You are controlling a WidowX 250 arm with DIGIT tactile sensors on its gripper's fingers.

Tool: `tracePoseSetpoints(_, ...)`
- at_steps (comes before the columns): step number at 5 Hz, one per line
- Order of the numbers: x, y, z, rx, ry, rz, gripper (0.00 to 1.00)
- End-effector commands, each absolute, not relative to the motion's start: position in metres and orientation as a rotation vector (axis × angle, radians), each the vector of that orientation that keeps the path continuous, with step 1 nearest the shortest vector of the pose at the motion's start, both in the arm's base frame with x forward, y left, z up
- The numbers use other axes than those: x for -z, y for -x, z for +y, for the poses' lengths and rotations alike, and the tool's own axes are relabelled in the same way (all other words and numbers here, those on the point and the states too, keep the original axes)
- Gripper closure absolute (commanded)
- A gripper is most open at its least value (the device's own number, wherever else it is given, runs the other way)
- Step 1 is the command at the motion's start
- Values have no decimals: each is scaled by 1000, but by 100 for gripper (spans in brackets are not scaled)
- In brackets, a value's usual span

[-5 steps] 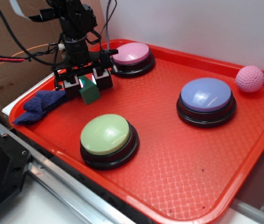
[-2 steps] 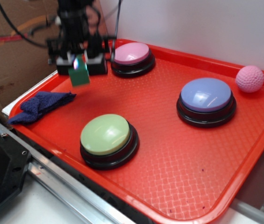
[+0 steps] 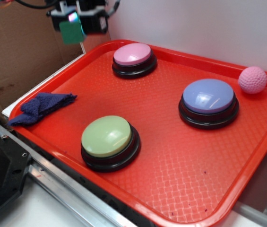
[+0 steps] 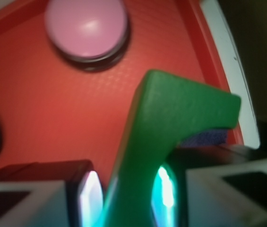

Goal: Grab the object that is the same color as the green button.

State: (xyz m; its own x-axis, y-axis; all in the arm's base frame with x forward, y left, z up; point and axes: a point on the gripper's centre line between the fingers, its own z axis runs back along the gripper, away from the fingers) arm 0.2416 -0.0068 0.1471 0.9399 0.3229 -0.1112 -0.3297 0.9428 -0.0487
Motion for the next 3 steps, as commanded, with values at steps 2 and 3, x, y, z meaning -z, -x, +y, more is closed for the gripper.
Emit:
tracePoseSetpoints(2, -229, -234, -22, -50, 162, -55, 100)
tracePoseSetpoints(3, -231, -229, -21, -58, 146, -78, 100)
